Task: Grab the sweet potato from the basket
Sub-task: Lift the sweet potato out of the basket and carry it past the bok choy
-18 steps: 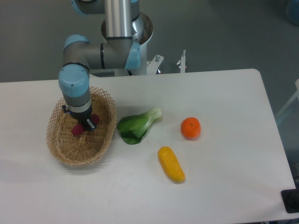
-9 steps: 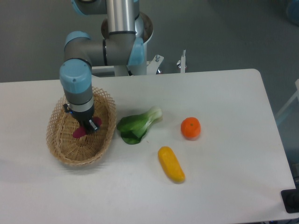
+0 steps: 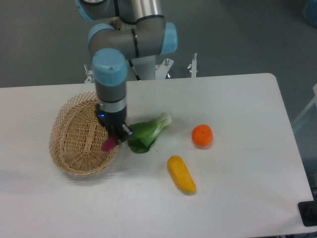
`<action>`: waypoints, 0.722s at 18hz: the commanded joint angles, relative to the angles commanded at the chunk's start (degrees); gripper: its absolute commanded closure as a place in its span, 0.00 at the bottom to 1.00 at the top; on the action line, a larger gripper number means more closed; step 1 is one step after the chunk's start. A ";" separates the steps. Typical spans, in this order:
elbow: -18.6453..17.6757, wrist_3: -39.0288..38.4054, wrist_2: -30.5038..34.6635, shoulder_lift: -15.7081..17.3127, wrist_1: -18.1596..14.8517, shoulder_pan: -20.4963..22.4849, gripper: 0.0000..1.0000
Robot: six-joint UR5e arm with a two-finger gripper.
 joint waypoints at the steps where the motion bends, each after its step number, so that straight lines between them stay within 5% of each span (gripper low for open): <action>1: 0.26 0.79 0.00 0.00 0.09 0.88 0.73; 13: 0.44 20.47 0.09 1.67 -2.46 15.03 0.73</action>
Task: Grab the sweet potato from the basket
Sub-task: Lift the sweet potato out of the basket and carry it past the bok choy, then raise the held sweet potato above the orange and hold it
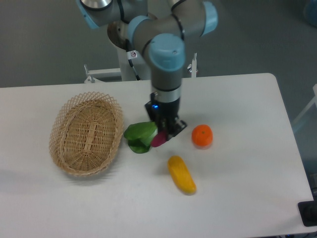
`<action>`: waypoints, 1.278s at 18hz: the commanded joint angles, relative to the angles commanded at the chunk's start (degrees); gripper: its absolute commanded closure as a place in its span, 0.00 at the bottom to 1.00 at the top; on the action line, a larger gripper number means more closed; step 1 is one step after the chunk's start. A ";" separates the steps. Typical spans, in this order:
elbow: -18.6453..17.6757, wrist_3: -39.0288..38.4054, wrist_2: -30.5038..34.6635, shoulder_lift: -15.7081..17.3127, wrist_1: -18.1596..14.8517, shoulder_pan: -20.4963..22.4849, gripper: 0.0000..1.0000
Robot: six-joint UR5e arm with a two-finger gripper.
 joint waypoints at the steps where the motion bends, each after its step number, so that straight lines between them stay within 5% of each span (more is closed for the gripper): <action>1: 0.00 1.76 0.09 -0.09 0.00 1.23 0.73; 5: 3.67 9.85 2.90 -4.73 0.00 6.33 0.73; 10: 11.07 10.39 2.90 -9.22 -3.77 7.57 0.72; 23: 13.18 10.47 3.61 -12.74 -2.64 7.30 0.72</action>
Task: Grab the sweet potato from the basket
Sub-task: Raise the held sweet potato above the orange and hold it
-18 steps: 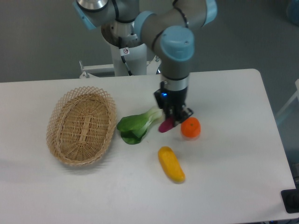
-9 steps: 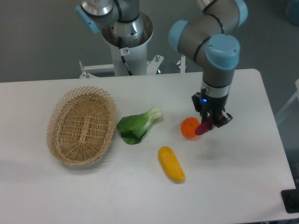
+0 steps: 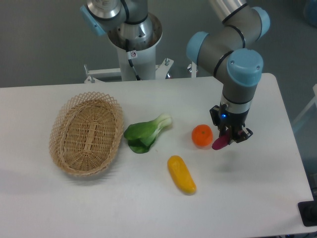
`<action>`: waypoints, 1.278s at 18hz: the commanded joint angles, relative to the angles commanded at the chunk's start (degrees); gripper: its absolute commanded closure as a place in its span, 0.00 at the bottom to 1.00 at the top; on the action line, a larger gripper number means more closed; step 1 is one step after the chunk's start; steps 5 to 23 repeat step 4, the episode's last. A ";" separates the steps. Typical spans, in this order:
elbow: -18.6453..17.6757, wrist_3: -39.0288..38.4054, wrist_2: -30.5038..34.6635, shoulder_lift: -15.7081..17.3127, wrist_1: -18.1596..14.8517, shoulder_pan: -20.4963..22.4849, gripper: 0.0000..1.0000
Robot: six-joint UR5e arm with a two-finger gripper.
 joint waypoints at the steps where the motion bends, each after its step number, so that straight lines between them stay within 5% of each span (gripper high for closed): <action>1: 0.00 0.00 -0.09 0.00 0.00 0.00 0.71; 23: 0.00 0.00 -0.09 -0.09 0.00 0.00 0.71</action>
